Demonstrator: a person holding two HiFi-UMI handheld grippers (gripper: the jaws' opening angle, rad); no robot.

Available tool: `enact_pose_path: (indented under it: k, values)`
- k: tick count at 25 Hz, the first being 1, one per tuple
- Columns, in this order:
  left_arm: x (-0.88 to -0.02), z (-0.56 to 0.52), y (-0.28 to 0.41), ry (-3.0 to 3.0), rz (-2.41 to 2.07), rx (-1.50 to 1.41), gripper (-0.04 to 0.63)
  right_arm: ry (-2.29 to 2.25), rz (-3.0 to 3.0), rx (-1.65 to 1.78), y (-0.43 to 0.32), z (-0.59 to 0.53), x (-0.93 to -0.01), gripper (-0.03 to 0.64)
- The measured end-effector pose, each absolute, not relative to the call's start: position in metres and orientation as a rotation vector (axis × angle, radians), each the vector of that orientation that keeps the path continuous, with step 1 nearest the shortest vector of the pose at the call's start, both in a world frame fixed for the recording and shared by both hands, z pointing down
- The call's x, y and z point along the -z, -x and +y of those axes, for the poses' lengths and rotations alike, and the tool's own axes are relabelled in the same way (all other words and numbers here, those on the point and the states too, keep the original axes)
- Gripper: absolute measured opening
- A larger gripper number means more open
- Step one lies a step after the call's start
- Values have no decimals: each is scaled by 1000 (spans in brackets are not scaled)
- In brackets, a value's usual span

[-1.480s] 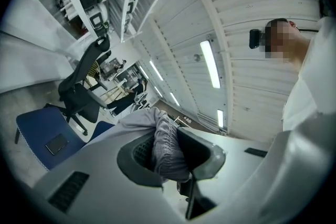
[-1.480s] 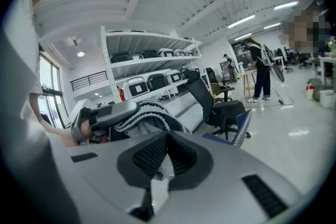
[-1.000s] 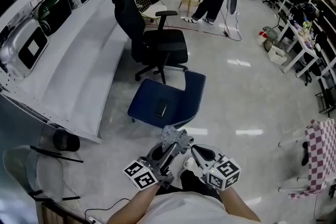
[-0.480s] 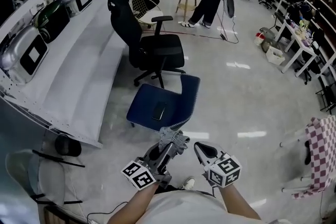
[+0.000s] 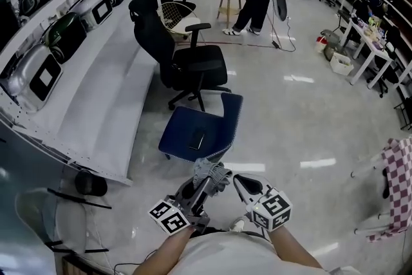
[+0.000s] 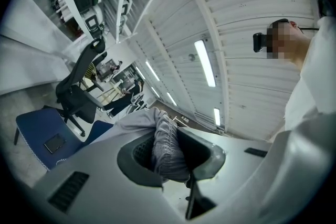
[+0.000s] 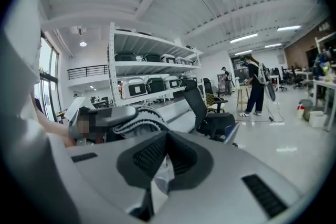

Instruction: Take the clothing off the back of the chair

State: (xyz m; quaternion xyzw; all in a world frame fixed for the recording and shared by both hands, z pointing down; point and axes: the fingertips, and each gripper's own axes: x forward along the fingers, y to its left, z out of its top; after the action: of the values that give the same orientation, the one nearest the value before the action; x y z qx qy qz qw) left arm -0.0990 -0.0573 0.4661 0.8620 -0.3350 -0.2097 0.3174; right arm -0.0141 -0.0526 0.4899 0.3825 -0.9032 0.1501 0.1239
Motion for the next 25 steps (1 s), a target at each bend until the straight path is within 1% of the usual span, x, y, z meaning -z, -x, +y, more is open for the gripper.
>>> enact_pose_path:
  k: [11, 25]
  values:
    - [-467, -49, 89, -2268, -888, 529, 84, -1080, -2663, -416, 15, -52, -486, 17]
    - [-474, -46, 102, -2222, -922, 550, 84, -1016, -2674, -405, 29, -52, -488, 17]
